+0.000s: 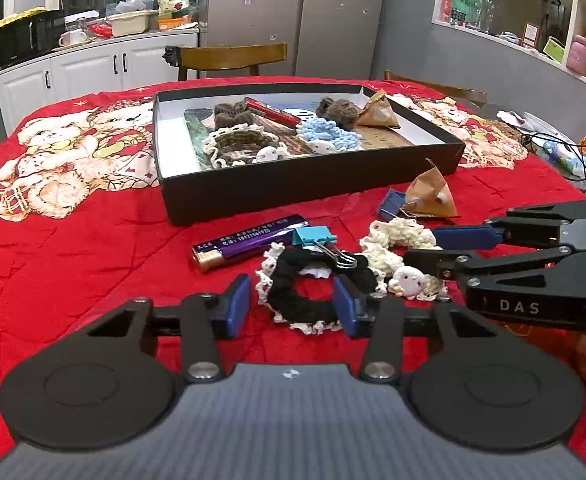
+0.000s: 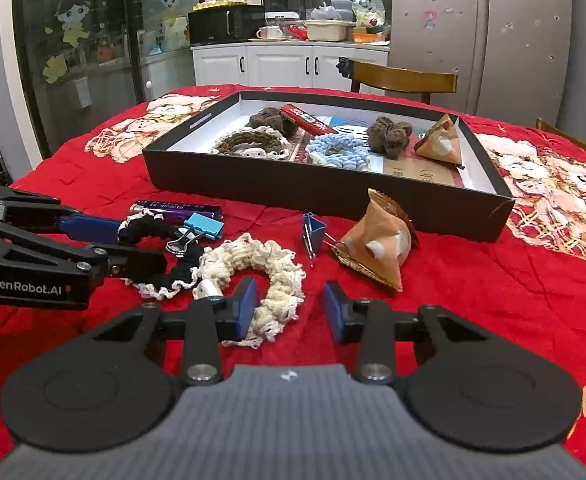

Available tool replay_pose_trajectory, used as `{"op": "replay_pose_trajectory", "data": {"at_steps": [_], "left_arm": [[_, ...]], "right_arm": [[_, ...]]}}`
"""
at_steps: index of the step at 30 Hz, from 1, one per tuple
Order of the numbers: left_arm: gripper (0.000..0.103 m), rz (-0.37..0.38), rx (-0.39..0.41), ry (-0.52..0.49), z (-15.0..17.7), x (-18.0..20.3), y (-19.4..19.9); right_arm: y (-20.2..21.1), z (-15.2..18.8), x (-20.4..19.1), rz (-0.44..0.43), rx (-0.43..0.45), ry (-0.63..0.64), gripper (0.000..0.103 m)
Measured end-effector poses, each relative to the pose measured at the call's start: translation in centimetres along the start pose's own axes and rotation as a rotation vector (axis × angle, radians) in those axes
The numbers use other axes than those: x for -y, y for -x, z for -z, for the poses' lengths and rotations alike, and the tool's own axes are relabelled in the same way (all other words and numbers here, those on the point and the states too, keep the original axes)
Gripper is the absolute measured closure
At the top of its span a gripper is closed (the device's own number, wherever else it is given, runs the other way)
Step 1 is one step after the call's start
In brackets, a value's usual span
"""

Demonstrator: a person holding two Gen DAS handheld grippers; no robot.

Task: Organize objects
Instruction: 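Grasp the cream ruffled ring with the right tool while the left tool grasps the black scrunchie, then carry the cream ring and black scrunchie over the black box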

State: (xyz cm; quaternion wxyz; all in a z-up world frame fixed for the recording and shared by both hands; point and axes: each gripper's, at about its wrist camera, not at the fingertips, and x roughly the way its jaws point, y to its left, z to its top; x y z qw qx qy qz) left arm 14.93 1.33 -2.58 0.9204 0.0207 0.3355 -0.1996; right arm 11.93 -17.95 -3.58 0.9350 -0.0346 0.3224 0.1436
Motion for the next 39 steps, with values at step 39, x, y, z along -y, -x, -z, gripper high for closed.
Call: {"op": "replay_pose_trajectory", "data": {"at_steps": [39], "left_arm": [[0.088, -0.029, 0.160, -0.072, -2.7, 3.2, 7.8]], "right_arm": [[5.6, -1.8, -0.5, -0.054, 0.190, 0.055, 0.087]]}}
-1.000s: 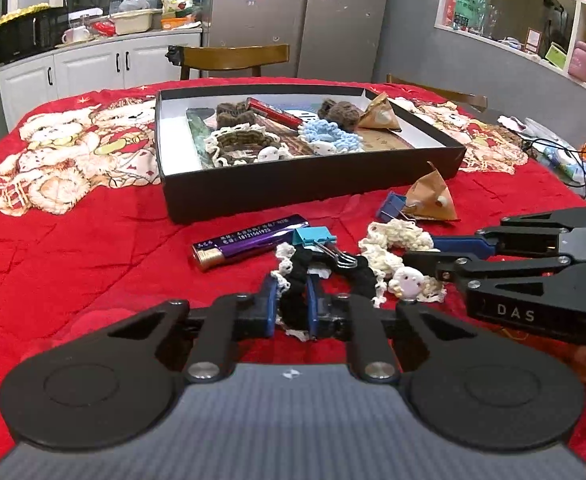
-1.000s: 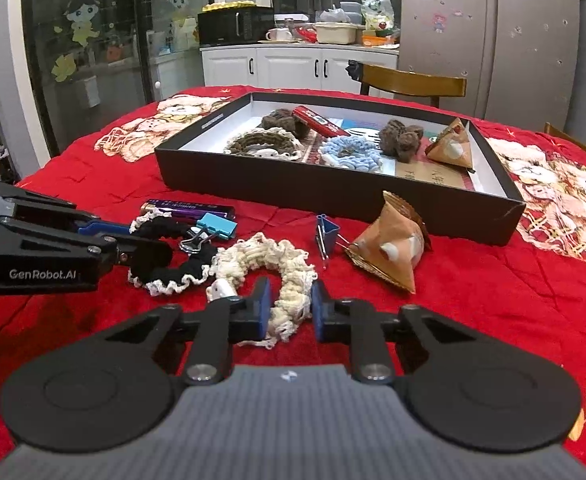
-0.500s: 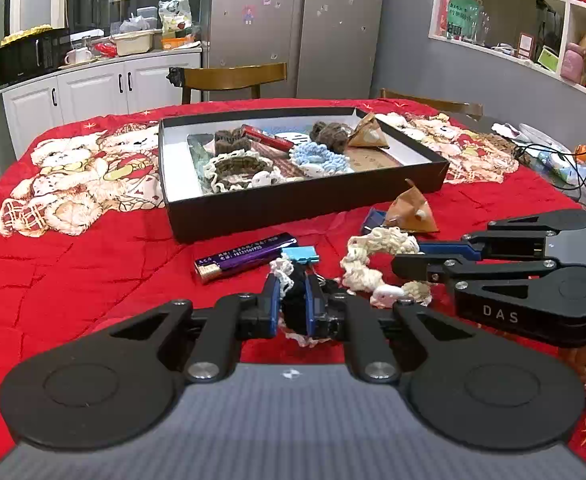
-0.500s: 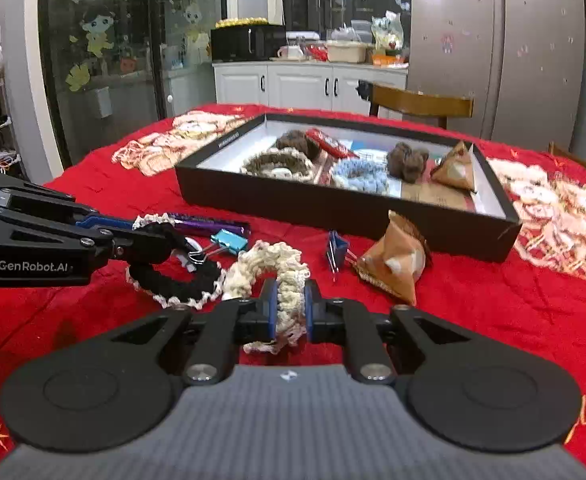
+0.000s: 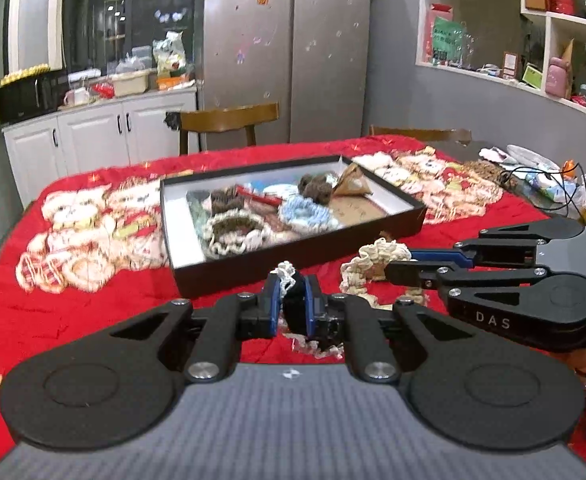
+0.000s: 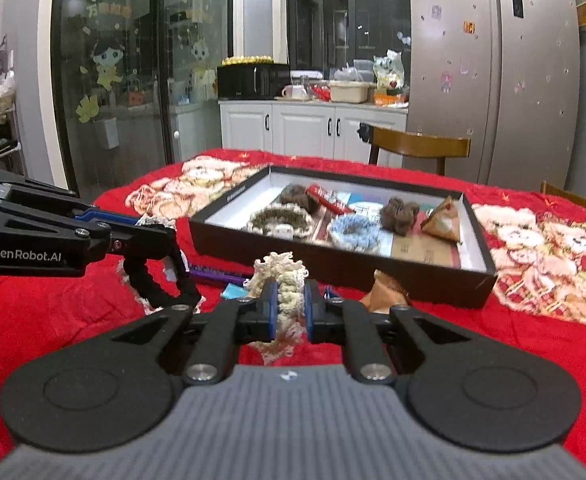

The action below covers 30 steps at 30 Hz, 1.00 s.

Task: Organize objects
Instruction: 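Carry the cream ring and black scrunchie over the black box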

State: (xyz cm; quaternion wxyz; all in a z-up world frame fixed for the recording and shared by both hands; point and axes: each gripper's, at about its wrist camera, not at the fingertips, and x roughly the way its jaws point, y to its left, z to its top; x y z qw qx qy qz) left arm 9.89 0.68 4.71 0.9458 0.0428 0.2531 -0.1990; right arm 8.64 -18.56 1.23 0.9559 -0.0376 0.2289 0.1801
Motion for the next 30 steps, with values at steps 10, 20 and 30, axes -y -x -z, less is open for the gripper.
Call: {"op": "replay_pose_trajectory", "data": {"at_steps": [10, 20, 30], "left_arm": [[0.088, -0.011, 0.082, -0.081, -4.1, 1.6, 0.3], [0.088, -0.071, 0.071, 0.001, -7.7, -1.3, -4.6], [0.088, -0.085, 0.027, 0.063, -9.1, -3.6, -11.0]], "right_arm": [[1.7, -3.2, 1.7, 0.056, 0.064, 0.029, 0.087], [-0.7, -7.1, 6.1, 0.112, 0.062, 0.003, 0.087], [-7.1, -7.1, 9.2, 0.128, -0.032, -0.054, 0.087]]}}
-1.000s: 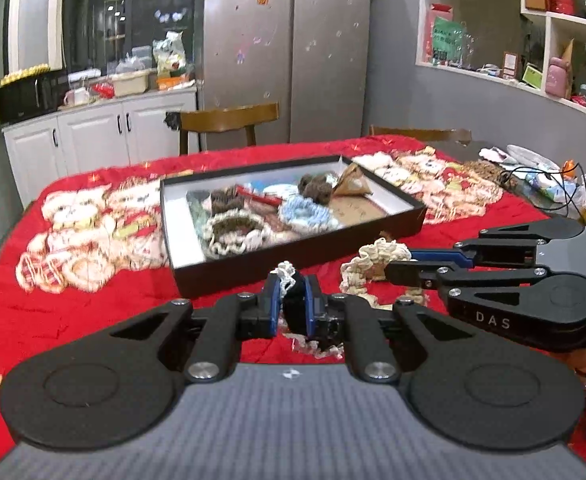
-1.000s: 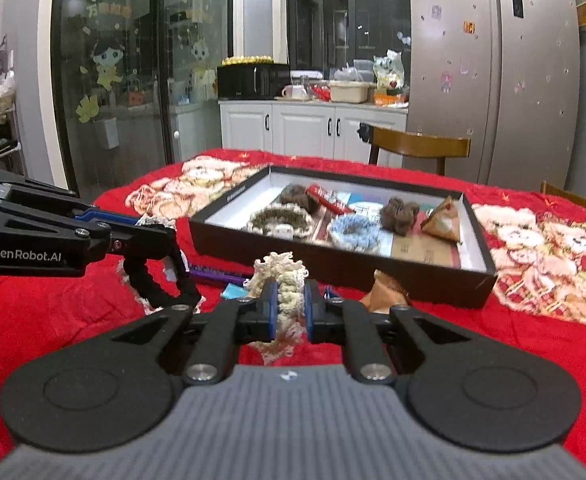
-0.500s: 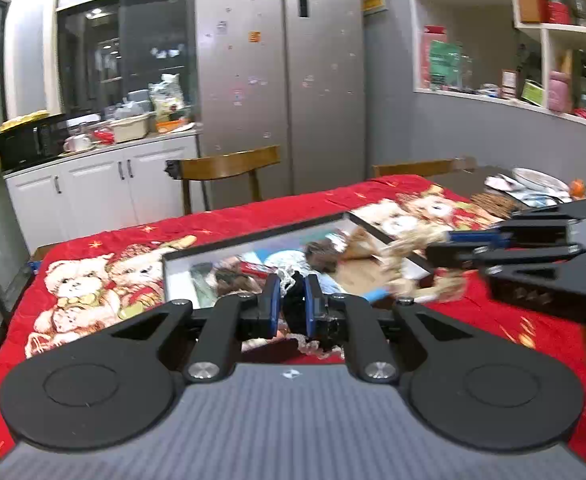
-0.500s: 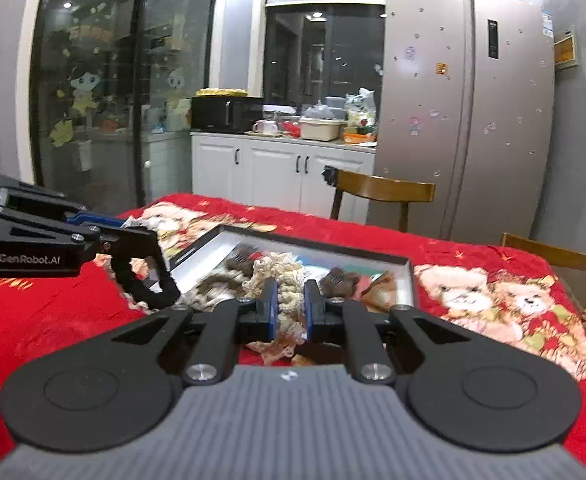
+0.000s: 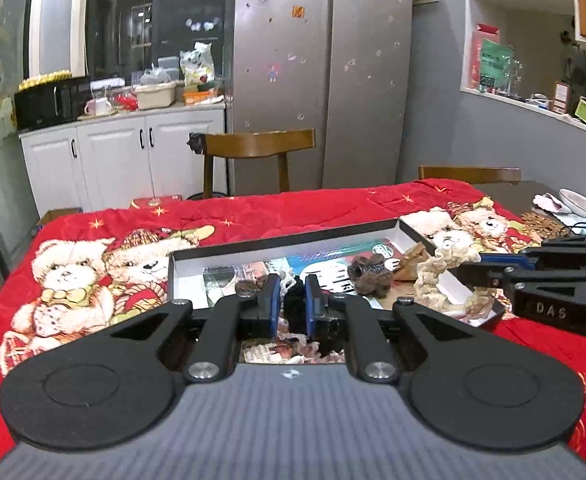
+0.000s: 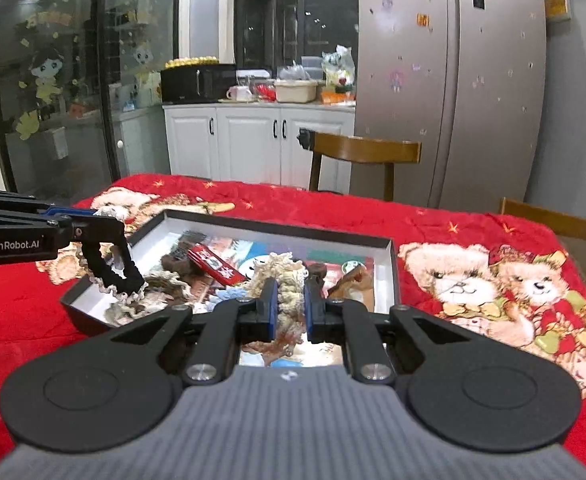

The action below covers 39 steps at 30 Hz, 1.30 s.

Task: Organize objects
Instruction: 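Carry the cream ring and black scrunchie over the black box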

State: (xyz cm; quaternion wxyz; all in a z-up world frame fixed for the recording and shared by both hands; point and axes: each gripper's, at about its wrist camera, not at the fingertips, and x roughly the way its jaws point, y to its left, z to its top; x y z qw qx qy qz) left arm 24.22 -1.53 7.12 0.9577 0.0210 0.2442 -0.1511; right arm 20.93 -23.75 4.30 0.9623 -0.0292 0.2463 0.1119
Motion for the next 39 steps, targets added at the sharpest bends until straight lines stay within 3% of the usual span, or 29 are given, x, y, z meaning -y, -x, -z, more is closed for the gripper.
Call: {"op": "replay_pose_trajectory", "data": {"at_steps": [21, 39], "left_arm": [[0.088, -0.017, -0.067, 0.072, 1.9, -2.9, -7.0], [0.088, -0.060, -0.119, 0.033, 3.5, -3.6, -8.8]], "right_arm": [[-6.1, 1.6, 2.2, 0.008, -0.066, -0.101, 0.087], [-7.9, 2.7, 3.4, 0.021, -0.106, -0.138, 0.087]]}}
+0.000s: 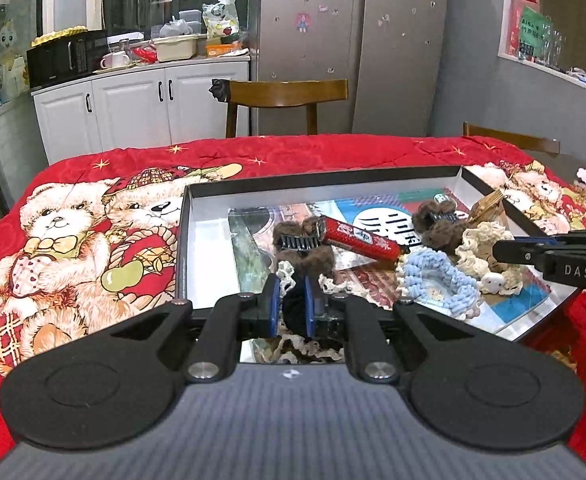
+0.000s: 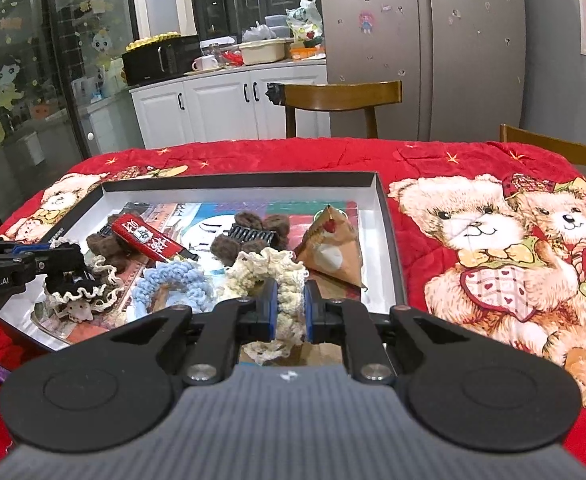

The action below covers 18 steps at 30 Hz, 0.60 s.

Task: Organize objects
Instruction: 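Carry the cream ring and black scrunchie over the black box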

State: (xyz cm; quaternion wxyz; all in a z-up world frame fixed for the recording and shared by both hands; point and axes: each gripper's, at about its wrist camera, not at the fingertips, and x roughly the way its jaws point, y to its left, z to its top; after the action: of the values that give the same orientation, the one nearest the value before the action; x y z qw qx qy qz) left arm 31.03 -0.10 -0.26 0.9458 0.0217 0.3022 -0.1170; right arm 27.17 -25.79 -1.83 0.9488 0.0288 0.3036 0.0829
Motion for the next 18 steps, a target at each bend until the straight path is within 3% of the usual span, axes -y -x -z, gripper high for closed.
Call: {"op": "replay_pose_trajectory", "data": {"at_steps": [18], "left_arm": [[0.087, -0.027, -0.009, -0.040, 0.39, 0.53, -0.40]], "right_arm": [[-0.71, 0.40, 0.07, 0.006, -0.027, 0.002, 0.085]]}}
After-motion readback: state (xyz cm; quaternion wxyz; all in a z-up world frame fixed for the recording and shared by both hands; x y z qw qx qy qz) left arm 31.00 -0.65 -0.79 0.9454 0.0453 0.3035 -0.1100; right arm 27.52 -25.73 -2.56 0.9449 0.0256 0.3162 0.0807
